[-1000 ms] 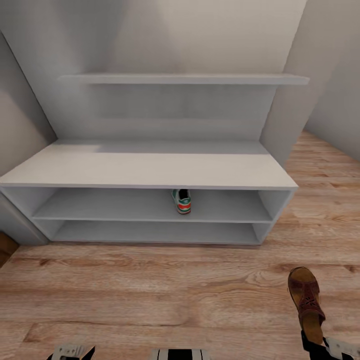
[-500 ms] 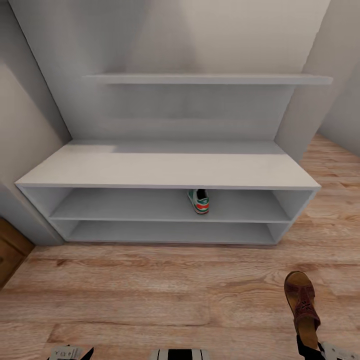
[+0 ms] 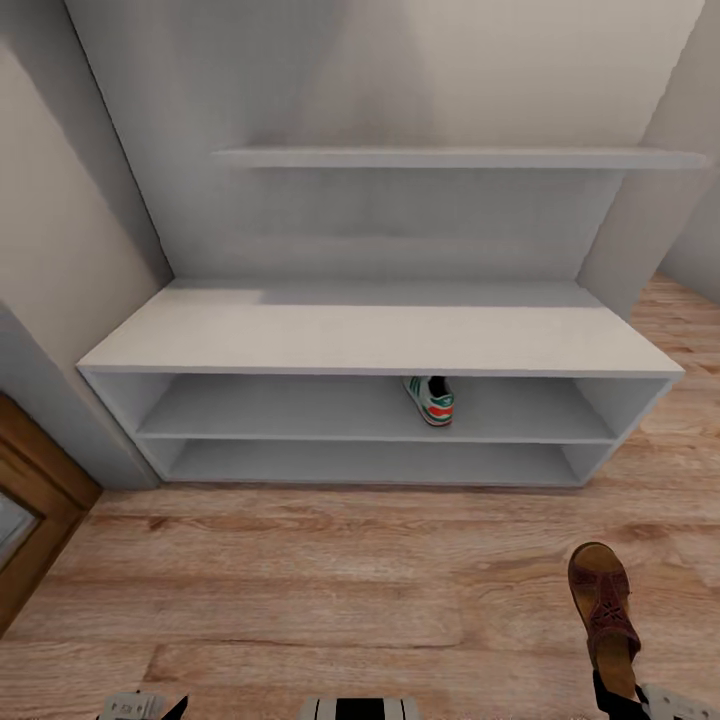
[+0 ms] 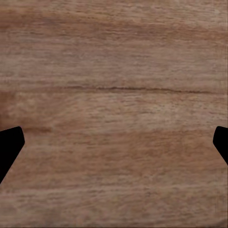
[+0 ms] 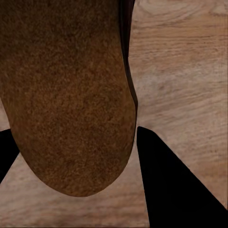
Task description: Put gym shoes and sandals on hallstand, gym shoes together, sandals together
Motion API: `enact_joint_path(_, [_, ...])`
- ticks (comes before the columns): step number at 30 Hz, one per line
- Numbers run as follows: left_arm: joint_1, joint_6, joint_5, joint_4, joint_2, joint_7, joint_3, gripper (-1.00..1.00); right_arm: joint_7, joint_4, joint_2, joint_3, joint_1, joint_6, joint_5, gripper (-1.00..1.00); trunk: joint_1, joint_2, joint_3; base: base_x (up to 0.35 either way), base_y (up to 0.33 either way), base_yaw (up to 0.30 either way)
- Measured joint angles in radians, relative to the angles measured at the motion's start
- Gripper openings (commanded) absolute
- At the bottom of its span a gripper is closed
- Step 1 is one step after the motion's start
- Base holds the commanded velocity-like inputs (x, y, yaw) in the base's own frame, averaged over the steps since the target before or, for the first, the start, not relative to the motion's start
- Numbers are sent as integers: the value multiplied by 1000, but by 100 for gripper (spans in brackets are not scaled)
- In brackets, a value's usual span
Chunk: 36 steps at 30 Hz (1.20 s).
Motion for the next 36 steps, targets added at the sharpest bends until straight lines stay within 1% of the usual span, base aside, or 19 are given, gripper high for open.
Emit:
enact_joint_path(22, [0, 0, -2, 1, -2, 0, -2, 100, 1, 1, 0, 0, 0, 0, 2, -100, 0, 0, 0, -92, 309, 0])
enact_joint_path(30, [0, 0, -5, 1, -3, 0, -6, 100, 2, 1, 1, 1, 0, 0, 0, -100, 0, 0, 0, -25, 309, 0])
enact_joint_path(34, [0, 0, -6, 1, -5, 1, -8, 100, 2, 1, 1, 1, 0, 0, 0, -100, 0, 0, 0, -1, 249, 0])
enact_joint_path(36, [0, 0, -5, 1, -4, 2, -7, 100, 4, 0, 1, 2, 0, 0, 2, -100, 0, 0, 0, 0, 38, 0])
